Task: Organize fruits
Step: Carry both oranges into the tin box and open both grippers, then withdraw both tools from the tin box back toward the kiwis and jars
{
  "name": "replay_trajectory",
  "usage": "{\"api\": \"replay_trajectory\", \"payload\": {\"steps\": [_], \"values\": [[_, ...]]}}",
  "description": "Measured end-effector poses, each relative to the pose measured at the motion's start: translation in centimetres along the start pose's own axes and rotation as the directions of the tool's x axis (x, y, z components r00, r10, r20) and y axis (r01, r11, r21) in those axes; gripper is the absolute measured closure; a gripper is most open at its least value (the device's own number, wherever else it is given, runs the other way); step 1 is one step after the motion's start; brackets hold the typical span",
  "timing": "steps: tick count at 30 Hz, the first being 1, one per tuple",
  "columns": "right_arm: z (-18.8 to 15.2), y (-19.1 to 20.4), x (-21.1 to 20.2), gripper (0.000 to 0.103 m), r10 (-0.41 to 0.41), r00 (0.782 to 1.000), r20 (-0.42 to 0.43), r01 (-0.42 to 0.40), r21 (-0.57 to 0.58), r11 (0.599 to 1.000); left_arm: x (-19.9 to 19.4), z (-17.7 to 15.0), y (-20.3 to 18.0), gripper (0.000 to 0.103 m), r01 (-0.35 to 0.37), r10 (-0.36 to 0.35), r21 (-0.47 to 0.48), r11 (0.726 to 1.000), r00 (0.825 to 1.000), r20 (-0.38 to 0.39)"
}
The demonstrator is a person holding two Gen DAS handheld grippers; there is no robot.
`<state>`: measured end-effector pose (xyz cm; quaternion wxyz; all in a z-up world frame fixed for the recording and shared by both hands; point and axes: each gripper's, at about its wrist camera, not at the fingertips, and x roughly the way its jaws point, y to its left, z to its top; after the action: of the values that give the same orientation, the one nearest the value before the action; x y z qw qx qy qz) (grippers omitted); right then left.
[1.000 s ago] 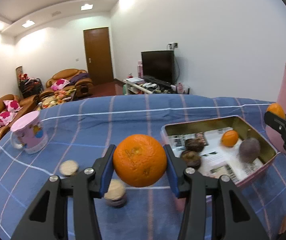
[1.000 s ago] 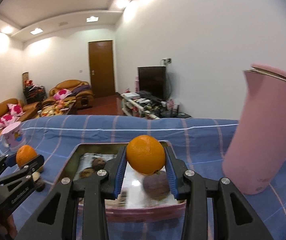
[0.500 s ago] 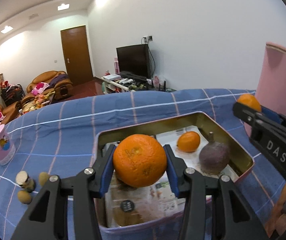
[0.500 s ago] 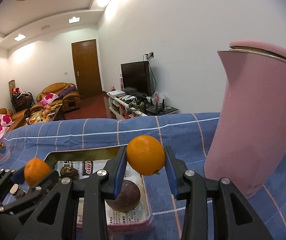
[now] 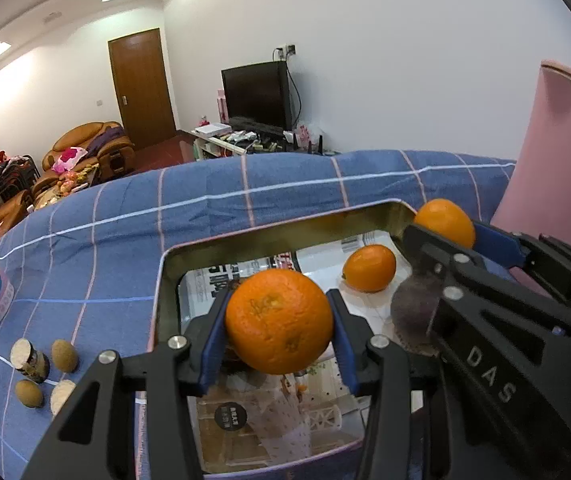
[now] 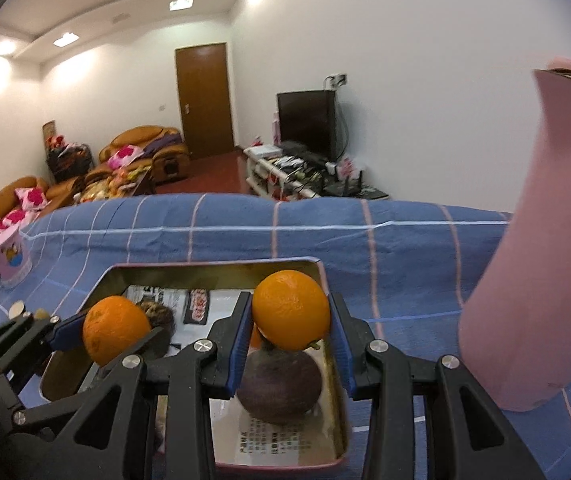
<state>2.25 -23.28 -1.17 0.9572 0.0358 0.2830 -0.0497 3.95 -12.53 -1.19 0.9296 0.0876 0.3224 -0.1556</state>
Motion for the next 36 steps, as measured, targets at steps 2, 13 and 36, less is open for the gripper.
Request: {"api": "replay_trajectory", "payload": {"steps": [2, 13, 36], "values": [[0.0, 0.0, 0.2, 0.064, 0.007, 1.0, -0.009, -0.007, 0.002, 1.0, 0.0, 0.0, -0.2, 0.054, 0.0, 0.0, 0.009, 1.0, 1.0, -0.006], [0.0, 0.3, 0.5, 0.063, 0.03, 0.999, -0.018, -0.03, -0.009, 1.0, 1.5, 0.3, -0.4, 0.054, -0.028, 0.029, 0.011, 1.0, 0.997, -0.071], [0.2, -3.4, -2.7, 0.029, 0.009, 0.99, 0.138, -0.038, 0.206, 0.978, -3.0, 0.0, -0.8, 0.0, -0.061, 0.056, 0.034, 0.998, 0.987, 0.151]]}}
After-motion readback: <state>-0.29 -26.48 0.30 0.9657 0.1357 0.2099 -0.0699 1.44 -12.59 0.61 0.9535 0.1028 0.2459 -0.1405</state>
